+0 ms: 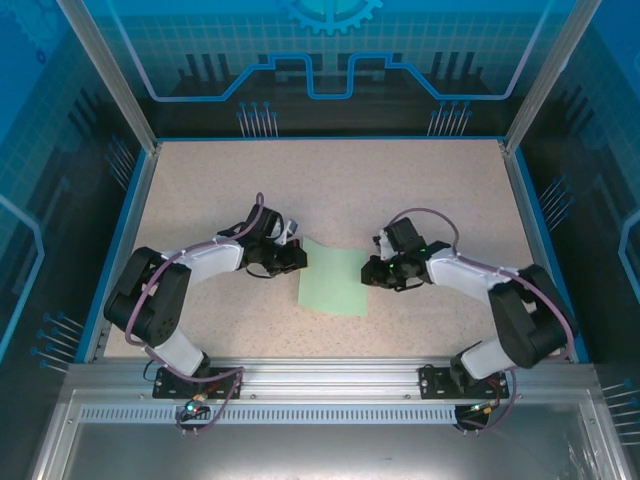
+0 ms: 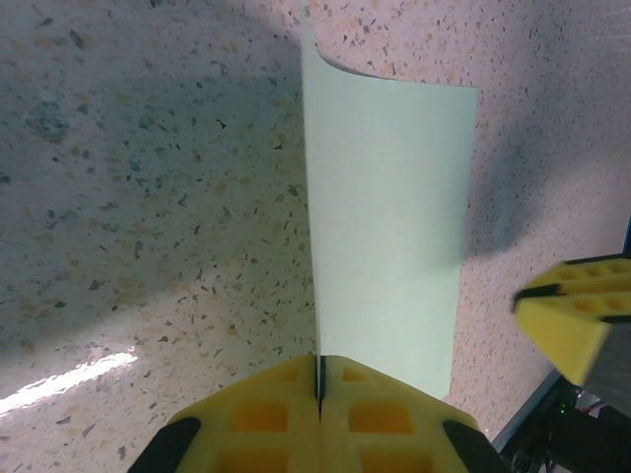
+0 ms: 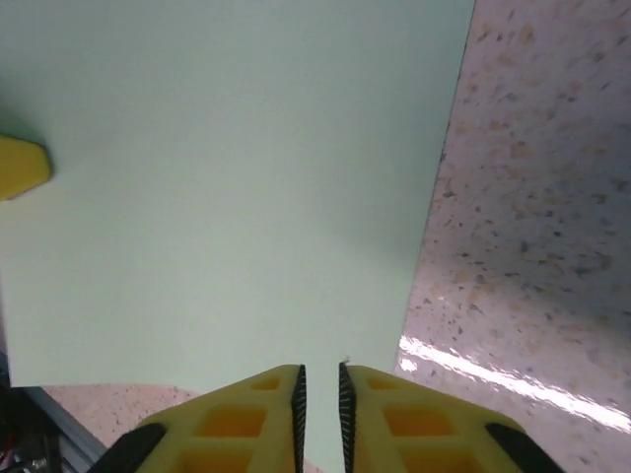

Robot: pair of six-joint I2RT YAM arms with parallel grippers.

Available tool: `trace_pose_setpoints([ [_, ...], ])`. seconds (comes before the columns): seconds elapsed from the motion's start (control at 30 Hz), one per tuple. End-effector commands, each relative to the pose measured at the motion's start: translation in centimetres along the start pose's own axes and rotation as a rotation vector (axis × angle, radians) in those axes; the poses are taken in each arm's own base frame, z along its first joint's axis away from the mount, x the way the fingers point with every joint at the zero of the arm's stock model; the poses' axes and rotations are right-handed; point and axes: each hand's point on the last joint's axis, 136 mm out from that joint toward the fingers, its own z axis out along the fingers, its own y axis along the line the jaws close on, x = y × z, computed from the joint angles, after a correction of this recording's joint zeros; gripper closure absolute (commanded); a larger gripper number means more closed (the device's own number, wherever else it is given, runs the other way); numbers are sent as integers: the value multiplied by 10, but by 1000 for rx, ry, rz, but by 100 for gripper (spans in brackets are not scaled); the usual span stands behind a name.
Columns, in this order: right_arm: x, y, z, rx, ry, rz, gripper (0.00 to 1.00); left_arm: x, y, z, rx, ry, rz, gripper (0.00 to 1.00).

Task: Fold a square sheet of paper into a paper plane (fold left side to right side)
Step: First fold in half a square sheet of paper at the center of the table.

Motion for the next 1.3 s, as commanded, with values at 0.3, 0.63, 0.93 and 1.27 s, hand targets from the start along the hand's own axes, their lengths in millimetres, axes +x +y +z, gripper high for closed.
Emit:
trace_pose_setpoints([
  [0.3, 15, -27, 39, 145, 103, 39, 84, -8, -58, -15, 240, 16, -27, 72],
  [0.63, -10, 5, 14, -38, -44, -15, 68, -8, -88, 4, 336, 63, -37, 55],
  [0.93, -31, 27, -33, -152, -188, -44, 45, -11, -89, 26, 339, 80, -63, 63],
  [1.27, -37, 55, -37, -355, -208, -5, 40, -10, -85, 41, 308, 90, -80, 70],
])
